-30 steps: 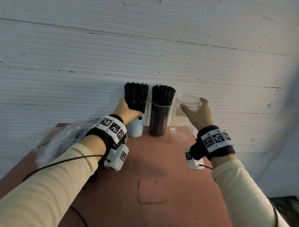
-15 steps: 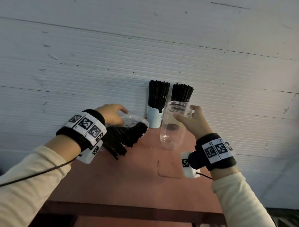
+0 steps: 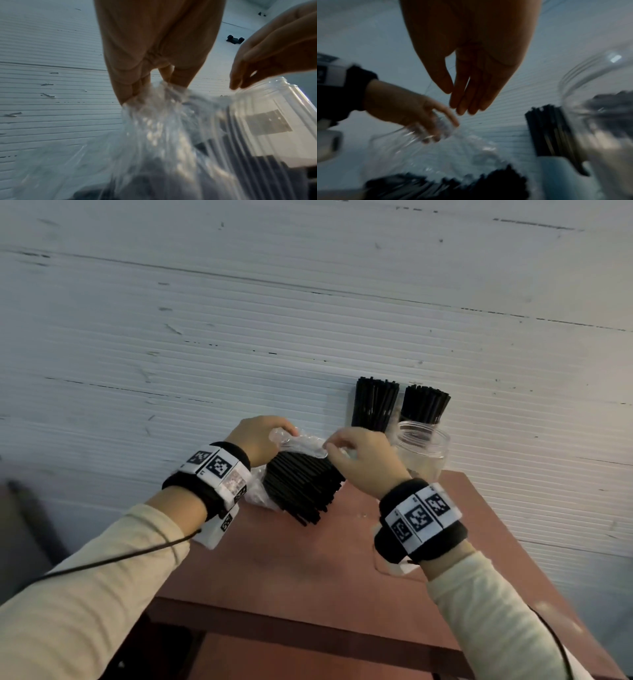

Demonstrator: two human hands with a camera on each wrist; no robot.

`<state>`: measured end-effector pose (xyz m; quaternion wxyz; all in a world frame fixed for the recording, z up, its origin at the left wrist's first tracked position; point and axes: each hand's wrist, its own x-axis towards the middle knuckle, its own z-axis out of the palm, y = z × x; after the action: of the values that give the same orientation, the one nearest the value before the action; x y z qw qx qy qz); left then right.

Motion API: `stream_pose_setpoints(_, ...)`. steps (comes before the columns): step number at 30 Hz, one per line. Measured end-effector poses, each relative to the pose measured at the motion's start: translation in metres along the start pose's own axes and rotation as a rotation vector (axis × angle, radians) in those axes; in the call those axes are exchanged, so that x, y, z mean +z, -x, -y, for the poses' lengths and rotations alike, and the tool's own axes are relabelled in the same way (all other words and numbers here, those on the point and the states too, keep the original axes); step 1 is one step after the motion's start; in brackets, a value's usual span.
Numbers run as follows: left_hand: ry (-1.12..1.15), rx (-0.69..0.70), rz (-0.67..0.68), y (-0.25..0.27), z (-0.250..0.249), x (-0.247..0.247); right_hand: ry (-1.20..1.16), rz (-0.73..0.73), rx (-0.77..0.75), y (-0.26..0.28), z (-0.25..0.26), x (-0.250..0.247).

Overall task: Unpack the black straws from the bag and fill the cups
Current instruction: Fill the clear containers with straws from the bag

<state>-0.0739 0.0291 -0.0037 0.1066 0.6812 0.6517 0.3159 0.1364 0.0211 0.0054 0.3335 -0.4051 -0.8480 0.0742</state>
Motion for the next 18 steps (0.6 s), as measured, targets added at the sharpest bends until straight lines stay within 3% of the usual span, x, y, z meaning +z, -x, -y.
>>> stream_pose_setpoints(3,0.094,0.055,-0.097,0.003,-0.004,-0.004,0.099,0.387,0.011,-0.011,0.017,0.03)
stream_pose_setpoints(5,0.136,0.084,-0.118,0.007,-0.007,-0.004,0.187,0.532,0.042,-0.02,0.021,0.048)
stream_pose_setpoints(12,0.171,0.16,-0.046,0.015,-0.007,-0.006,0.426,0.515,0.258,-0.041,-0.001,0.082)
stream_pose_setpoints(18,0.178,0.127,-0.037,0.011,-0.003,-0.006,0.35,0.522,0.15,-0.037,-0.005,0.083)
